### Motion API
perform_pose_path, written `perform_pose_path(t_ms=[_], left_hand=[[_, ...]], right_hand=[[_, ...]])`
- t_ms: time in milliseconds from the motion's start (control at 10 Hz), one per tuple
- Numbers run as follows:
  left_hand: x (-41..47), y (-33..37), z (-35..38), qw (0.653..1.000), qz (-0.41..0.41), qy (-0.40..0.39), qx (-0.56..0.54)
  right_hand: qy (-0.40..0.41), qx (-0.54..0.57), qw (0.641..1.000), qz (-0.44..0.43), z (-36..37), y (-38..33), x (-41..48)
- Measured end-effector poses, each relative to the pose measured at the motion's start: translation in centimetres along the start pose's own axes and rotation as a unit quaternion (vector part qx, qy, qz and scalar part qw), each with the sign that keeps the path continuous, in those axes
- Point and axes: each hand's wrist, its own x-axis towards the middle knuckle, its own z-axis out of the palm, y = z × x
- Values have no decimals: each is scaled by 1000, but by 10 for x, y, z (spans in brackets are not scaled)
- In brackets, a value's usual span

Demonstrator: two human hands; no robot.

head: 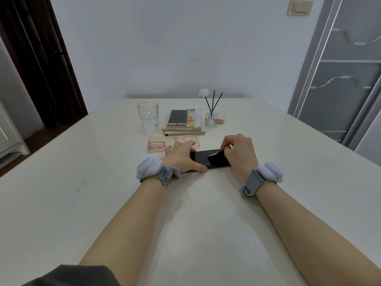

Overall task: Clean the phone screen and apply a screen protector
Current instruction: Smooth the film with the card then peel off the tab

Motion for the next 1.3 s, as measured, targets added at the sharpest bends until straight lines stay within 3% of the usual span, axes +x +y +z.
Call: perform_pose_path(t_ms=[800,900,1100,1200,1300], left_hand=[[-1,1,-1,1000,-1,1,-1],[0,0,-1,1000,0,3,-2],[-1,1,-1,1000,1,3,-1],[-1,1,-1,1000,1,1,-4],[-1,1,0,1000,0,1,-3]], right_hand=[[-24,-32,999,-14,5,-6,-4],[1,-32,999,-13,2,-7,-1],[-40,-45,998,-25,9,-2,-4],[40,-17,998,-40,2,1,-1],[61,-10,997,-53,-5,2,1]])
